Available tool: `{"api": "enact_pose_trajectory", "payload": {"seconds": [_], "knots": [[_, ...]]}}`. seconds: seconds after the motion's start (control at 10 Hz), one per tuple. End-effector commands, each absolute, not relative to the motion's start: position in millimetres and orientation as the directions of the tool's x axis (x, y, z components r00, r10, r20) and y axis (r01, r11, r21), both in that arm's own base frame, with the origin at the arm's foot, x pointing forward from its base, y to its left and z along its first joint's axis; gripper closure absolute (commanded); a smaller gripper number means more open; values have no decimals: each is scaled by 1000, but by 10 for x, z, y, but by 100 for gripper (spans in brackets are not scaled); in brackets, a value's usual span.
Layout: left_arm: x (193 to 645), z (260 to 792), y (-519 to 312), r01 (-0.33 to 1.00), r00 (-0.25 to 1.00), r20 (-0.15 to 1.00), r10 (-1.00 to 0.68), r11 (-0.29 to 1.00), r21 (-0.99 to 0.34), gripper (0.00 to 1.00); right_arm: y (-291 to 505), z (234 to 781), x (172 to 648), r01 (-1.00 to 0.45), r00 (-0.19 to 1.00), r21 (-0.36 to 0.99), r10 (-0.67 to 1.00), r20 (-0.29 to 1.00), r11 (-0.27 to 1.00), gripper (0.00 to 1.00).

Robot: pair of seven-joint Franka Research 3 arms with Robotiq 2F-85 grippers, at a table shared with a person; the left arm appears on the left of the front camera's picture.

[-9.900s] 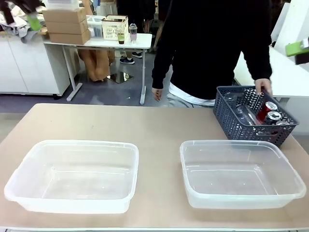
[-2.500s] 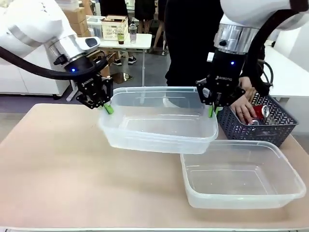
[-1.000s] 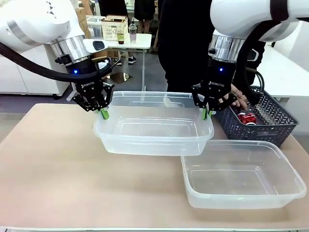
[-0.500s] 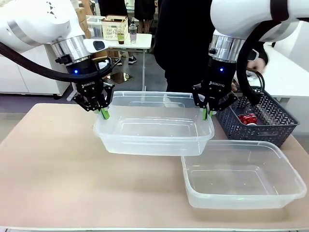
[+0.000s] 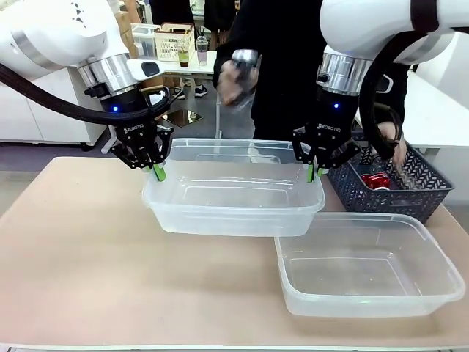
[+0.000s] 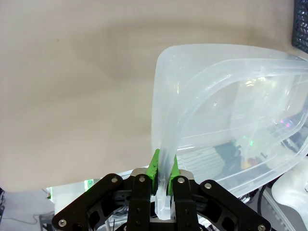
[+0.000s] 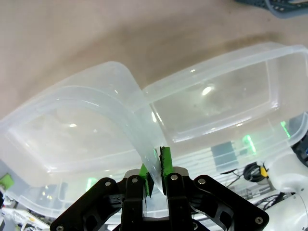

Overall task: Sort the waste into each basket.
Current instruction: Offer the picked Organizing box to the human.

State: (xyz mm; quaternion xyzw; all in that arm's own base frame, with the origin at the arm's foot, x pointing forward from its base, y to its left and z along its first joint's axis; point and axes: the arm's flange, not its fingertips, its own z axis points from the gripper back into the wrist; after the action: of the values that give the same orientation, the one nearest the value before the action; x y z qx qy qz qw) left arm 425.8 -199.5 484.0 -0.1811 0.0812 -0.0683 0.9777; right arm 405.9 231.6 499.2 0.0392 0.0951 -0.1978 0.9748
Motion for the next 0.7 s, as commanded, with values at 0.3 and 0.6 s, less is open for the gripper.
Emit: {"api": "enact_pose_trajectory", "payload": {"seconds": [0.3, 0.6], "knots": [[4244, 4920, -2000, 116, 978, -116, -172, 916, -385, 93, 2302, 4965, 4052, 405, 899, 43, -389, -200, 913, 91], [4244, 4920, -2000, 116, 978, -116, -172, 916, -385, 93, 2302, 4965, 4052, 405, 899, 43, -389, -200, 913, 91]]}}
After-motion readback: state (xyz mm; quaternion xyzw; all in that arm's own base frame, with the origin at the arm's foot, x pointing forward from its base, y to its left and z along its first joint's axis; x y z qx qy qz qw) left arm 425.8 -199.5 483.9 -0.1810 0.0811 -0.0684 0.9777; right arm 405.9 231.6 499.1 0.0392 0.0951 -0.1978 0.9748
